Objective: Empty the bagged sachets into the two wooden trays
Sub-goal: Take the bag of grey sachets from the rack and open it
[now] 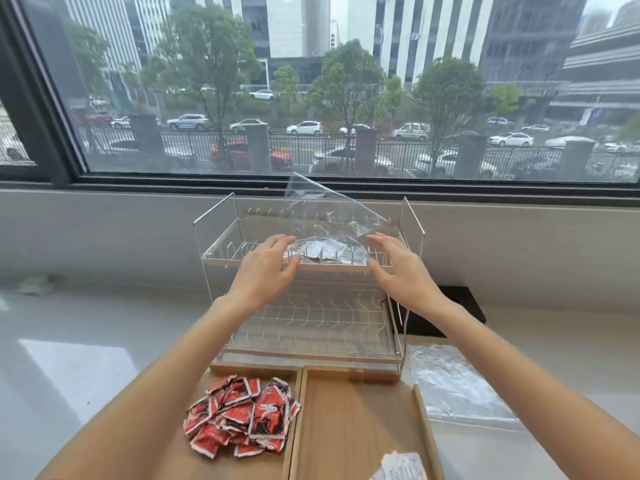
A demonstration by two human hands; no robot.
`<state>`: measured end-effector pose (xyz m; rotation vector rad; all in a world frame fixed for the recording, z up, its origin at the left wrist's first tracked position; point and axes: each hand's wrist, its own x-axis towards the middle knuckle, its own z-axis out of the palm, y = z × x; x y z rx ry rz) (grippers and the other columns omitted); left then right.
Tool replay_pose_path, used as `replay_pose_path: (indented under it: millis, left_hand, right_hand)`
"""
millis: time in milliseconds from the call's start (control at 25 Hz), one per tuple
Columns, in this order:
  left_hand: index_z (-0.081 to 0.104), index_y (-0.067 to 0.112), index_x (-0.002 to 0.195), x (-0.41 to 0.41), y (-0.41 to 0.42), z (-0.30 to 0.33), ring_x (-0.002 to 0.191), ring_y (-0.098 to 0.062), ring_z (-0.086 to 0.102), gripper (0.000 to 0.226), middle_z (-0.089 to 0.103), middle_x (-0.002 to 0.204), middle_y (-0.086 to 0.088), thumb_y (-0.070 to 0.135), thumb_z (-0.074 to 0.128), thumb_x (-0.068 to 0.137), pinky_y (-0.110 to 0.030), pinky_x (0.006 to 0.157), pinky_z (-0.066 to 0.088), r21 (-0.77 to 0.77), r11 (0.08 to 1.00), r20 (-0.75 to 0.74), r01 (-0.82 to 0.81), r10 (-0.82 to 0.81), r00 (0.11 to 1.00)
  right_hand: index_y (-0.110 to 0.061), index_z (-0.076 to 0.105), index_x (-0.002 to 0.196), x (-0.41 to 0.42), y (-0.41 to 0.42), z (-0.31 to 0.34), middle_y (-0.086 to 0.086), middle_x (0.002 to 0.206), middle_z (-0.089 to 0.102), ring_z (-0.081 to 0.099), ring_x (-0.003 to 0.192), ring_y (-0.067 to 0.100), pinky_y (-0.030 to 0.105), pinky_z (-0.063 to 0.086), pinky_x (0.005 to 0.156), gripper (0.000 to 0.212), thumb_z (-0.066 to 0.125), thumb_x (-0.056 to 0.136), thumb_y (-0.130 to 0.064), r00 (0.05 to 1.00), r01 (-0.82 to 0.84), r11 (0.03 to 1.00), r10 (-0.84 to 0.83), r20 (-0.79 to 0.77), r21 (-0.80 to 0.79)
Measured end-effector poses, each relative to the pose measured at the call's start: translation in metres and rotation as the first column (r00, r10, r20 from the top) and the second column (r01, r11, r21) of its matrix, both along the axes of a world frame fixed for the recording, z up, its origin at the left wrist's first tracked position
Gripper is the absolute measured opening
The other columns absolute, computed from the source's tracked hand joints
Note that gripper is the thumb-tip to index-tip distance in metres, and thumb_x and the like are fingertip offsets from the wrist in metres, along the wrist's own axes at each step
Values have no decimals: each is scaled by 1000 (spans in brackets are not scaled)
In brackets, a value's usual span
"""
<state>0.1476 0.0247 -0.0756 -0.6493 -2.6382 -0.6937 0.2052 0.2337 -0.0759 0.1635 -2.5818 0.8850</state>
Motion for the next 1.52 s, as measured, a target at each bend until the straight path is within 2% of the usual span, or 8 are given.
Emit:
replay_pose_path:
  millis: [360, 560, 760, 960, 1080, 1160, 1360, 1520]
  left_hand:
    - [33, 6, 136, -110, -25, 14, 131, -29, 37, 48, 38, 143, -15, 28, 37, 94, -38, 105, 30, -12, 998, 267, -60, 61, 962]
    - [27, 1, 137, -158, -17, -7, 127, -31, 41, 62, 39, 142, -17, 43, 37, 92, -35, 100, 35, -129, 987, 513, -99, 152, 845]
    - [28, -1, 137, -174, -16, -19, 117, -27, 45, 72, 37, 143, -16, 47, 47, 87, -35, 94, 39, -112, 993, 622, -32, 95, 778]
    - [31, -3, 134, -174, -14, -13, 107, -28, 49, 69, 45, 125, -16, 41, 53, 86, -34, 86, 40, -158, 987, 675, -15, 119, 728]
    - [39, -5, 125, -172, -13, -11, 98, -26, 48, 61, 45, 110, -11, 35, 59, 84, -30, 78, 36, -77, 996, 639, -53, 90, 764]
    - [43, -5, 123, -170, -13, -13, 94, -24, 47, 56, 44, 104, -9, 28, 62, 82, -30, 79, 37, 3, 998, 591, -69, 54, 805]
    - [55, 4, 111, -162, -17, -12, 88, -26, 54, 36, 61, 104, -13, 21, 63, 80, -31, 77, 40, 149, 985, 458, -82, 5, 889]
    - [54, 9, 106, -147, -15, 5, 85, -21, 49, 27, 55, 101, -8, 17, 63, 81, -30, 77, 39, 313, 946, 340, -81, -31, 940]
  right_hand:
    - [-11, 42, 133, -94, -5, 18, 11, 135, 52, 49, 122, 23, 33, 38, 100, 41, 44, 94, -23, 955, 228, 965, -195, 224, -132]
    - [3, 35, 134, -139, -17, 6, 21, 135, 50, 50, 122, 33, 41, 39, 101, 50, 42, 94, -26, 822, 259, 960, -278, 498, 108]
    - [-1, 34, 136, -154, -17, -7, 18, 129, 55, 55, 114, 31, 37, 44, 96, 58, 49, 89, -32, 758, 228, 954, -299, 580, 194]
    - [-1, 46, 125, -157, -15, -10, 12, 96, 59, 57, 84, 24, 31, 45, 73, 45, 51, 86, -25, 739, 276, 945, -325, 590, 175]
    - [-6, 51, 78, -156, -16, -7, 3, 71, 48, 48, 66, 18, 27, 40, 60, 13, 53, 84, -18, 727, 335, 928, -364, 582, 162]
    - [-9, 42, 66, -154, -17, -8, 2, 66, 46, 51, 72, 21, 30, 43, 66, 21, 55, 81, -14, 731, 388, 912, -391, 560, 132]
    - [-7, 49, 111, -146, -20, -12, 13, 112, 58, 53, 108, 32, 43, 40, 95, 31, 56, 85, -23, 828, 436, 900, -402, 391, 2]
    - [-10, 51, 114, -139, -21, -10, 12, 117, 59, 54, 110, 31, 48, 41, 96, 31, 57, 86, -22, 919, 391, 899, -370, 136, -200]
